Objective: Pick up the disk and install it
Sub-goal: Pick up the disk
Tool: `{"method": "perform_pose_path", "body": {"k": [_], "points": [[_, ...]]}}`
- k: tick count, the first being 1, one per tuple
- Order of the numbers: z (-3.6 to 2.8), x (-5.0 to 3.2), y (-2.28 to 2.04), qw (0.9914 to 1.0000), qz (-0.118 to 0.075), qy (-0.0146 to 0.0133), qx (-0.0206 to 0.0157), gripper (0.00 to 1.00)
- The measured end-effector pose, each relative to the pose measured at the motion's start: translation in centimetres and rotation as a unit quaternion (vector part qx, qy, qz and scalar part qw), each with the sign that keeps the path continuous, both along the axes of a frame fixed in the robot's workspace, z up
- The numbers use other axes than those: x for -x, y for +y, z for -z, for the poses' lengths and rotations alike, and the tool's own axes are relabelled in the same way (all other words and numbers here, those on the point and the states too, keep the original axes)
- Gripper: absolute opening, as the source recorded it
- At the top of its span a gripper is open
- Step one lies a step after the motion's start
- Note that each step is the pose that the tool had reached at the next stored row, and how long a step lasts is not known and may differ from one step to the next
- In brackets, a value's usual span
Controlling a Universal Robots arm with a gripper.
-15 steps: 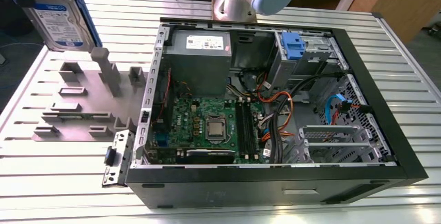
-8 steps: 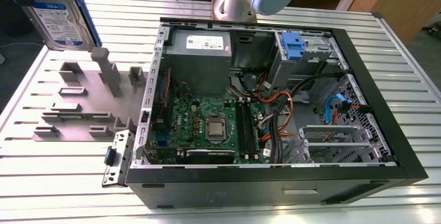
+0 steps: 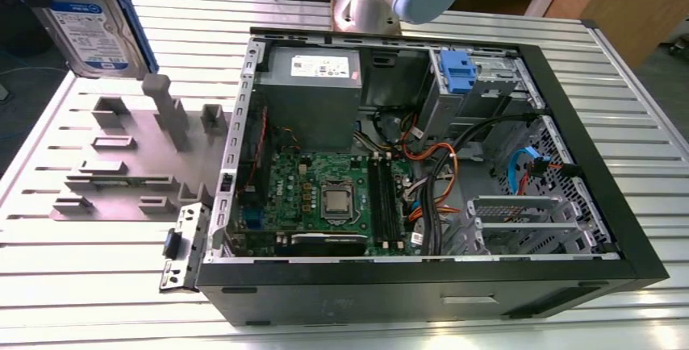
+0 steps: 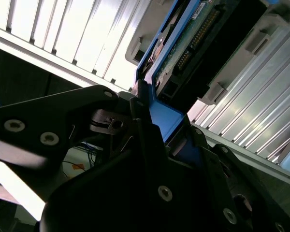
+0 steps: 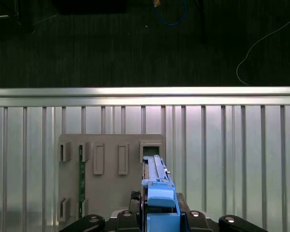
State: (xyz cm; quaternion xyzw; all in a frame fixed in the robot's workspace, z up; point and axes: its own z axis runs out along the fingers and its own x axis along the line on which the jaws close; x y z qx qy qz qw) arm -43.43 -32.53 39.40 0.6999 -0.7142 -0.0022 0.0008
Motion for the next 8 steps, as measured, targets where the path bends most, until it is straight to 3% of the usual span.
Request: {"method": "perform_pose_path", "body": {"k": [8], "points": [[-0.29, 0.0, 0.0, 1.0, 0.0, 0.0, 0.0, 0.36]]}}
